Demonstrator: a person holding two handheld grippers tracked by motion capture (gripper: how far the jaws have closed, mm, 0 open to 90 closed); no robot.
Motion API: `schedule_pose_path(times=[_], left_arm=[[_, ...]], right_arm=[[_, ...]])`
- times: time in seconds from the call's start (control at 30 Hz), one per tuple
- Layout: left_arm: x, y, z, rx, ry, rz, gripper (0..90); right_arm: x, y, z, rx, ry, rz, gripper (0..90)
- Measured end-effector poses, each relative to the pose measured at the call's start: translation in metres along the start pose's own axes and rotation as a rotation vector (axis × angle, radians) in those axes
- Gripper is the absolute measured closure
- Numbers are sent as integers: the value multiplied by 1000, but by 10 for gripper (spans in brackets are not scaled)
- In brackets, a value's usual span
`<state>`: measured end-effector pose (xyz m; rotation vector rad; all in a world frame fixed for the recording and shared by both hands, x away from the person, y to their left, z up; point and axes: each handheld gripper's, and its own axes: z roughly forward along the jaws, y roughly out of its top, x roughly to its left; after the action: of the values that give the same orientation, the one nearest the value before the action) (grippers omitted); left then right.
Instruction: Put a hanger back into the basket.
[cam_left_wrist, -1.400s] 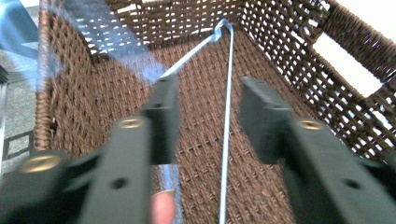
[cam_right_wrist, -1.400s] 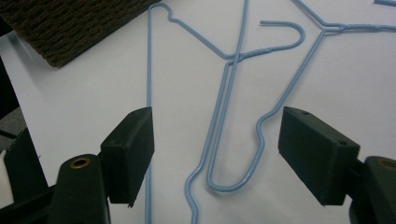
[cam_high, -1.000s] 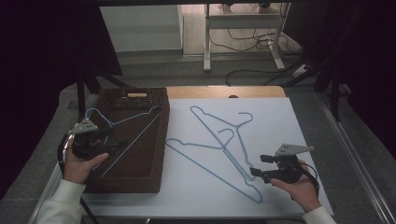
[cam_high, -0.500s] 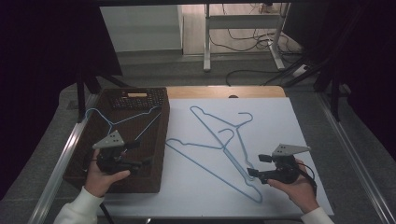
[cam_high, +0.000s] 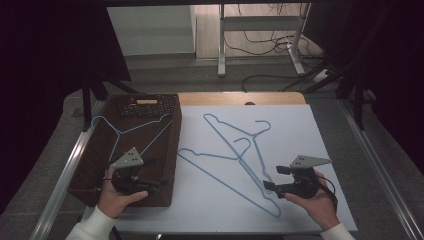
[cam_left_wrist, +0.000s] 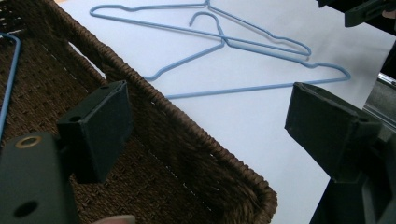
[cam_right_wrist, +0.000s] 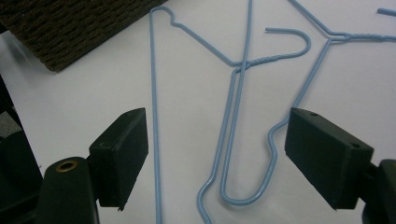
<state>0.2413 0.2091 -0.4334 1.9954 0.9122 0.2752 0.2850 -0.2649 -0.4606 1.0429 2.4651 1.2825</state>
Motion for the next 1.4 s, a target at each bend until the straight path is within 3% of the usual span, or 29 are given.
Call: schedule_pose_path(times=[0.47, 0.67, 1.0, 1.13, 1.4], left_arm=[[-4, 6, 6, 4, -13, 22, 149], [-5, 7, 7, 12, -6, 28, 149], [-5, 7, 6, 11, 5, 25, 152], [-6, 8, 5, 10, 8, 30, 152], [-7, 8, 4, 6, 9, 35, 153]], right_arm=[[16, 3, -2, 22, -18, -11, 246], [16, 1, 4, 55, -22, -23, 266], [13, 3, 10, 66, -46, -22, 310], [13, 9, 16, 79, -61, -20, 373], [11, 22, 35, 118, -83, -14, 664]])
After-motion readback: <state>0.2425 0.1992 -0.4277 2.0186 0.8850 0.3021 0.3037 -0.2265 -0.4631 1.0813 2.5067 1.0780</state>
